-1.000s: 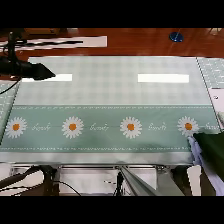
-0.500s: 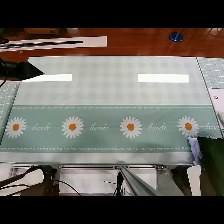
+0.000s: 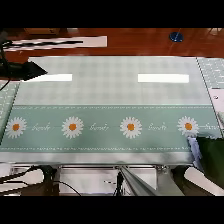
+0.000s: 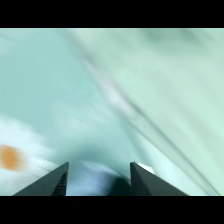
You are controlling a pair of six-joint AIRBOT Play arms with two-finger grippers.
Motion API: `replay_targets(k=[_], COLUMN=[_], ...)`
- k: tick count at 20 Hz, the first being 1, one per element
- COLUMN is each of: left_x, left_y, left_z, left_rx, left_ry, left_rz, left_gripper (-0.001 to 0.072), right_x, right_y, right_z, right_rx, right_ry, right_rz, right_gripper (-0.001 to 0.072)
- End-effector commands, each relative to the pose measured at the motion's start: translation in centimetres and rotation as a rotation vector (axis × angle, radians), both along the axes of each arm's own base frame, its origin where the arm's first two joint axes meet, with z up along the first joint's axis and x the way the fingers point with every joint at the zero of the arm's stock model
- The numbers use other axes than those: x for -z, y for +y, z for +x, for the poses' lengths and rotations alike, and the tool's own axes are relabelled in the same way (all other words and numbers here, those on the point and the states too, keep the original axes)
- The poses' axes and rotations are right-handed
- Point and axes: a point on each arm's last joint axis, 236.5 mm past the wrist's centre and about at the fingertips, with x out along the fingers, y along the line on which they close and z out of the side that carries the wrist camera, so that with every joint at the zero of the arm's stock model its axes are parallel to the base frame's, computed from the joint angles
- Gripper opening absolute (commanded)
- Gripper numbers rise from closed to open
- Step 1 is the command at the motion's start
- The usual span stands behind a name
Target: Fold the shirts.
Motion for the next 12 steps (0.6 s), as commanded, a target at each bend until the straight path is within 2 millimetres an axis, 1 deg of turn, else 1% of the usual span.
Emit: replay_targets(k=[1,2,3,4,5,7,8,9,10,11,12], left_x=[3.4,4.6,5.5,6.1,6.3,6.2,5.8,5.0,3.8,2.3,1.2], left_y=[-4.2,-4.6,-4.6,-4.9,-5.7,-8.5,-9.8,-11.1,-12.1,-12.6,-12.8], left_z=[-3.6,-4.8,-5.5,-5.7,-5.6,-5.3,-4.8,-4.2,-3.4,-2.7,-2.2], left_rx=[0.136,0.184,0.212,0.227,0.245,0.303,0.323,0.332,0.328,0.305,0.274], left_ry=[0.207,0.252,0.273,0.281,0.270,0.212,0.168,0.105,0.037,-0.037,-0.092], left_rz=[0.044,0.162,0.278,0.369,0.418,0.453,0.457,0.458,0.456,0.447,0.436], left_gripper=[0.0425,0.0426,0.0426,0.0426,0.0426,0.0426,0.0426,0.0420,0.0382,0.0325,0.0317], right_x=[3.4,4.8,5.8,6.1,6.0,5.2,4.4,3.4,2.4,1.5,1.1], right_y=[15.9,17.6,18.7,19.7,20.8,23.4,24.4,24.9,25.1,25.1,25.0], right_z=[8.9,8.6,8.2,8.2,8.7,9.8,10.8,11.9,12.6,13.1,13.1], right_rx=[-0.419,-0.504,-0.598,-0.672,-0.718,-0.739,-0.729,-0.711,-0.688,-0.677,-0.672], right_ry=[0.042,0.118,0.185,0.216,0.207,0.130,0.062,-0.010,-0.066,-0.116,-0.148], right_rz=[0.178,0.122,0.047,-0.018,-0.064,-0.080,-0.088,-0.093,-0.094,-0.102,-0.106], right_gripper=[0.0426,0.0425,0.0424,0.0424,0.0424,0.0424,0.0424,0.0421,0.0408,0.0408,0.0408])
